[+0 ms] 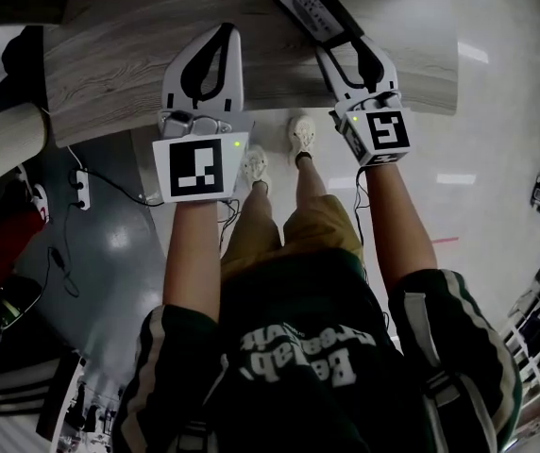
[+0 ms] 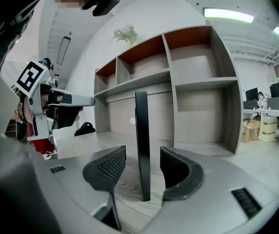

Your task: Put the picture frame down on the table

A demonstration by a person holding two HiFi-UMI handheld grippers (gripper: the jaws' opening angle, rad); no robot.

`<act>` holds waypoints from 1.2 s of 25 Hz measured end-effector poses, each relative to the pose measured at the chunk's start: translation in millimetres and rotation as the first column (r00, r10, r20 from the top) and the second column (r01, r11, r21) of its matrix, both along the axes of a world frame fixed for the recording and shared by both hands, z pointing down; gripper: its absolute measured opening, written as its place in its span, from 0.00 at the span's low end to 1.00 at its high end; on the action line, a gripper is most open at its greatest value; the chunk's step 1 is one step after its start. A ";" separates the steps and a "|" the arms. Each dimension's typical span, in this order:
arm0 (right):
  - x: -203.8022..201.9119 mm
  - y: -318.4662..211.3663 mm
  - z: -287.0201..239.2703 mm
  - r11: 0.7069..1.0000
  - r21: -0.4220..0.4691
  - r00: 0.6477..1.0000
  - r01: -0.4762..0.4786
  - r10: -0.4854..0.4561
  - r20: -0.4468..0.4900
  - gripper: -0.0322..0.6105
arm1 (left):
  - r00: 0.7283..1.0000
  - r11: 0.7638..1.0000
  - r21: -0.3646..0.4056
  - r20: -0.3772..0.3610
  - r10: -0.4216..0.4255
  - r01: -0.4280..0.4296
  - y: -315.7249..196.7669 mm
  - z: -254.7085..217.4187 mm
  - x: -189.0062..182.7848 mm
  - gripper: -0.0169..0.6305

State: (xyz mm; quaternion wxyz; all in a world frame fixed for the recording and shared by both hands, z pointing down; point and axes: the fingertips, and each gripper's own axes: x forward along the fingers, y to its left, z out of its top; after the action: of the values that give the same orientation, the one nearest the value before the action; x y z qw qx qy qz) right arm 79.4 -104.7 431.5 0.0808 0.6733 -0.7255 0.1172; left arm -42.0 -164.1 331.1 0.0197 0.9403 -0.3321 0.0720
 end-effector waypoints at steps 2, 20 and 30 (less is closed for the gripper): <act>-2.4 8.1 -3.2 1.000 -0.018 1.000 -0.022 0.022 -0.009 0.37 | 1.000 1.000 -0.001 -0.005 0.007 -0.007 0.6 -3.3 -8.0 0.05; -83.6 135.3 -180.2 0.983 0.132 0.987 -0.130 0.141 -0.075 0.37 | 0.991 0.993 -0.004 -0.064 0.114 -0.114 119.2 -128.1 -78.0 0.05; -121.5 211.0 -267.0 0.975 0.201 0.990 -0.092 0.112 -0.088 0.31 | 0.988 0.990 0.045 -0.069 0.135 -0.132 198.9 -204.3 -102.6 0.05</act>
State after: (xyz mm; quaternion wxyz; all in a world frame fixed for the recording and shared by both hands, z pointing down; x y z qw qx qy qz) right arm -42.1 106.3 164.6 0.0435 0.7193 -0.6932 0.0154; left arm -144.7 34.8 126.8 0.0079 0.9627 -0.2686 0.0329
